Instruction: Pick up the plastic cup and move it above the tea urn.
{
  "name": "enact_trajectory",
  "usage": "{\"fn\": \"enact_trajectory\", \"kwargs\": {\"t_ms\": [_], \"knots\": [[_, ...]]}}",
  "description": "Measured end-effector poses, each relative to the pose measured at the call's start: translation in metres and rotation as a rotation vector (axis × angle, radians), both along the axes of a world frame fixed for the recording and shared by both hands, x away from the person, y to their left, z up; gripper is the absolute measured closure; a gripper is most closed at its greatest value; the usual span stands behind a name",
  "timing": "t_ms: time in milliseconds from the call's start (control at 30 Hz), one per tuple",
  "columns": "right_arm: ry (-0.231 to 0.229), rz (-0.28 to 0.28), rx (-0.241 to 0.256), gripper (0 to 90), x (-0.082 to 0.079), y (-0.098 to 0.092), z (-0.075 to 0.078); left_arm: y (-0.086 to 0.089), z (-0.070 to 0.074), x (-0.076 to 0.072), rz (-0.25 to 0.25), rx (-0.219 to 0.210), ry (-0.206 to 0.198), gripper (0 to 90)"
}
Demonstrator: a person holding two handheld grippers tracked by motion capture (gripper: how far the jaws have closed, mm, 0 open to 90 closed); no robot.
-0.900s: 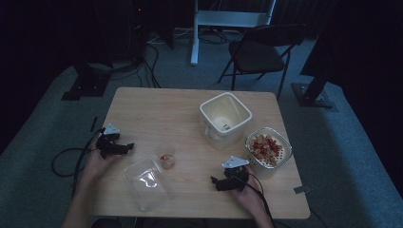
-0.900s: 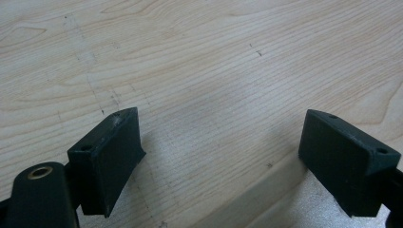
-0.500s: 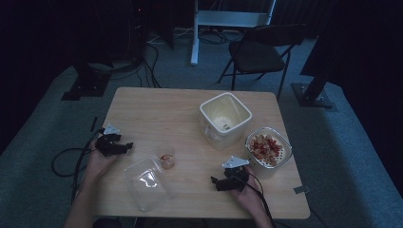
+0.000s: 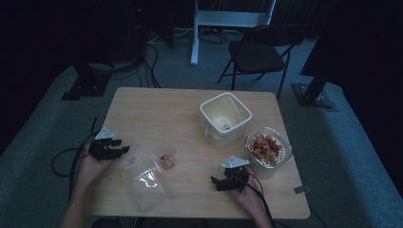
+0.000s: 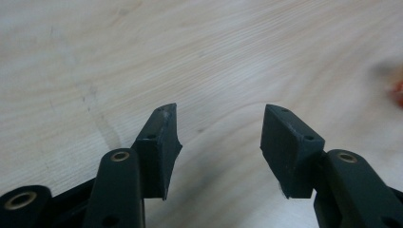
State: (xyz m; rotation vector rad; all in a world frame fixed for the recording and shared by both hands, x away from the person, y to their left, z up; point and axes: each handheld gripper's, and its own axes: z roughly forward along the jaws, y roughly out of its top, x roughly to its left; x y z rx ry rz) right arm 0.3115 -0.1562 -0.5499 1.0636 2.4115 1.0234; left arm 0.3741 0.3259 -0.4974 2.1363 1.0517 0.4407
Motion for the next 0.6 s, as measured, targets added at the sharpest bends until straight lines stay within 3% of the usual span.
{"fn": "enact_trajectory", "kwargs": {"t_ms": [67, 233, 500, 600], "knots": [[0.000, 0.000, 0.000, 10.6, 0.000, 0.000, 0.000, -0.006, 0.010, -0.008, -0.024, 0.012, -0.021, 47.4], [0.000, -0.001, 0.001, 10.6, 0.000, 0.000, 0.000, -0.020, 0.025, -0.025, -0.096, -0.023, -0.042, 47.1], [0.000, -0.001, 0.001, 10.6, 0.000, 0.000, 0.000, -0.045, 0.030, -0.041, -0.215, -0.054, -0.021, 47.5], [0.000, -0.001, 0.001, 10.6, 0.000, 0.000, 0.000, -0.050, 0.028, -0.046, -0.238, -0.050, -0.009, 48.7]]}}
